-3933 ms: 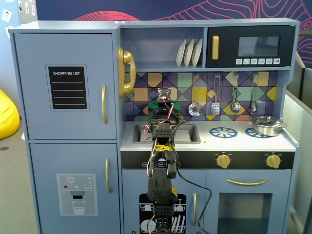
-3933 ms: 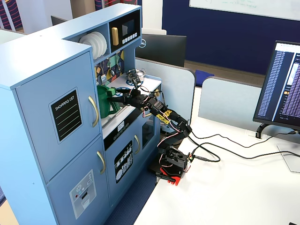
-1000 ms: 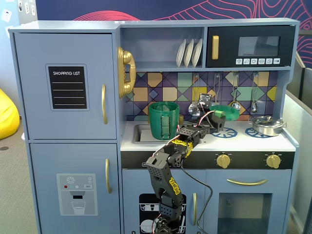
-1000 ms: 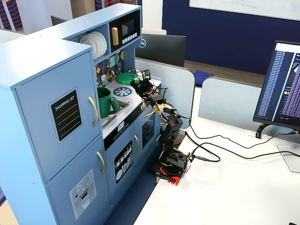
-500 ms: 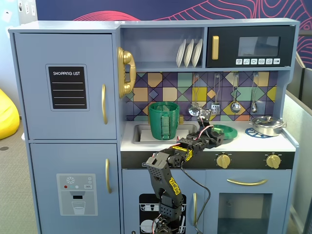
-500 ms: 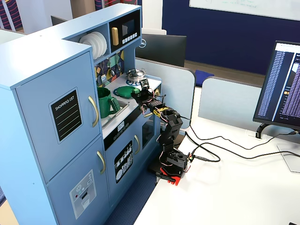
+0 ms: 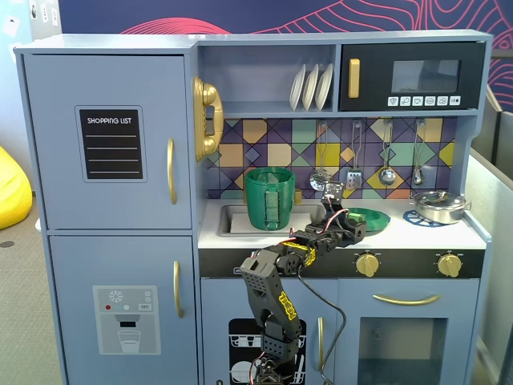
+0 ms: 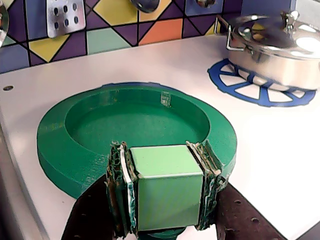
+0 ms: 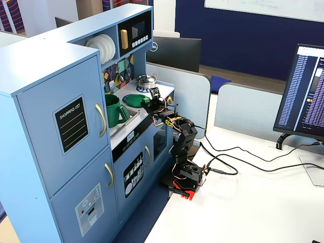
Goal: Take off the lid from the green recipient and place it on the counter
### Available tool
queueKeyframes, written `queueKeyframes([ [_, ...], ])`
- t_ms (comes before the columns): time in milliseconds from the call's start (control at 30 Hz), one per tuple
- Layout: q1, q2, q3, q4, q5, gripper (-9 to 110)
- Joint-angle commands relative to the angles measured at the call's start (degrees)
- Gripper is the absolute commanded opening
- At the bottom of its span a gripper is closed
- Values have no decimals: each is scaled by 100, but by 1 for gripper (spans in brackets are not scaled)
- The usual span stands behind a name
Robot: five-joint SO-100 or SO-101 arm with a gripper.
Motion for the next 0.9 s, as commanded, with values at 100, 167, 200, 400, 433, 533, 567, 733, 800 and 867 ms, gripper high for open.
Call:
queueKeyframes([
  [100,-35,53,-290,18,237,22],
  [167,-26,79,-334,123,272,26],
  [200,-18,88,-352,167,264,28],
  [400,0,237,-378,264,281,33],
  [433,9,325,-378,334,281,33],
  [533,9,765,-475,844,308,33],
  [567,0,940,-545,1072,299,33],
  [733,-79,2109,-668,2470,193,31],
  [800,-185,2733,-606,3428,343,31],
  [867,-378,3393,-501,4597,554,30],
])
